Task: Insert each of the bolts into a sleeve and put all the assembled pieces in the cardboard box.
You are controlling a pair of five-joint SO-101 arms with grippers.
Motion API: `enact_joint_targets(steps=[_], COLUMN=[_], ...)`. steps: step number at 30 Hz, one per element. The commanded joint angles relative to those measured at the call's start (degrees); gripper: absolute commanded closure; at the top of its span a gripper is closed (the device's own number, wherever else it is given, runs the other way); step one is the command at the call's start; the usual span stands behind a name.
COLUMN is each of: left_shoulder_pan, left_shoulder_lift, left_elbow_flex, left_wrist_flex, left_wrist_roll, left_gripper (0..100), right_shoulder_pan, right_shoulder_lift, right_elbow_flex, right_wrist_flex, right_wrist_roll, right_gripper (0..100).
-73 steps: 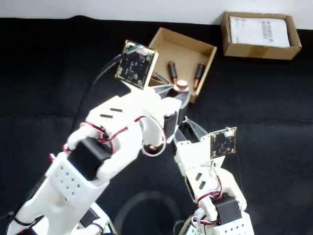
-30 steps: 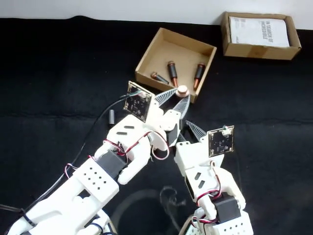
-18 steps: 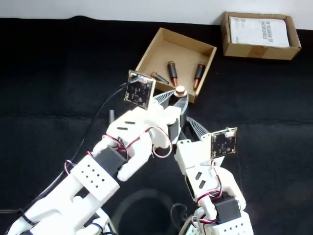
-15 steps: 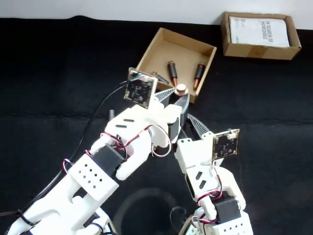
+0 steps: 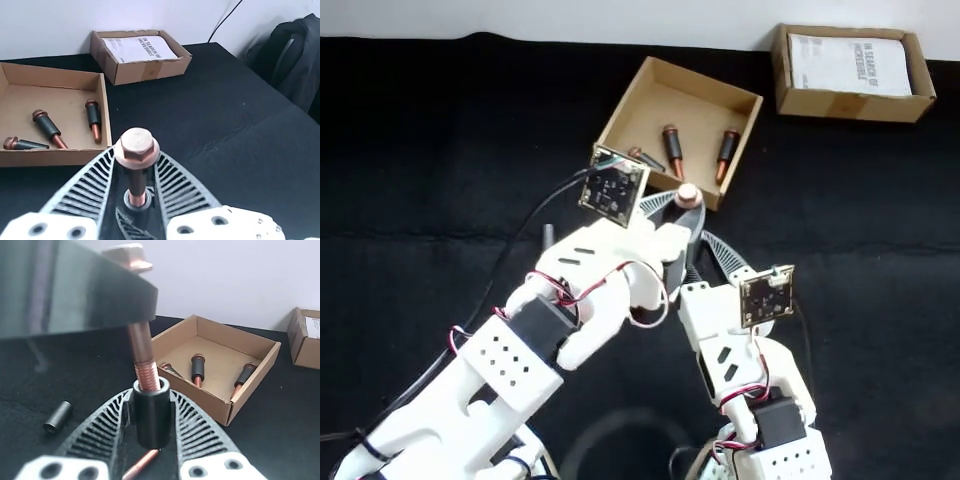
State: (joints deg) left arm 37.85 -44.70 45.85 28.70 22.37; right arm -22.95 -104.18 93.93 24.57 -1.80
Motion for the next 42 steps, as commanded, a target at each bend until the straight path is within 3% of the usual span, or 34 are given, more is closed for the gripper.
enact_joint_targets(steps=[1,13,18,22,25,27,35,42], left_shoulder_pan=[3.1,4.3,1.6,1.0,0.7,0.8,-3.1,-9.5], left_shoulder_lift=[-0.2,6.2,9.9,8.8,5.8,3.6,-4.8,-15.9], left_elbow_flex=[0.1,-0.4,-0.3,-0.7,-1.8,-3.7,-5.4,-5.4], left_wrist_flex=[0.3,-0.6,-7.6,-9.2,-2.2,5.5,20.9,29.2], left_wrist_roll=[0.2,0.0,-0.1,-1.6,-0.4,-0.4,-0.4,-0.6], left_gripper=[99,99,98,83,68,64,64,64], right_shoulder_pan=[1.2,1.1,1.2,1.2,1.2,1.2,1.2,3.1], right_shoulder_lift=[-0.1,-0.4,-0.4,-0.3,-0.2,-0.1,-0.1,0.0], right_elbow_flex=[-0.4,-0.7,-0.5,-0.5,-0.4,-0.4,-0.6,-2.7], right_wrist_flex=[-1.9,-1.9,-1.9,-1.8,-1.8,-1.8,-2.1,-6.1], right_wrist_roll=[0.4,0.5,0.5,0.5,0.6,0.6,1.1,7.9], right_gripper=[99.1,99.1,99.1,99.1,99.1,99.1,99.1,99.1])
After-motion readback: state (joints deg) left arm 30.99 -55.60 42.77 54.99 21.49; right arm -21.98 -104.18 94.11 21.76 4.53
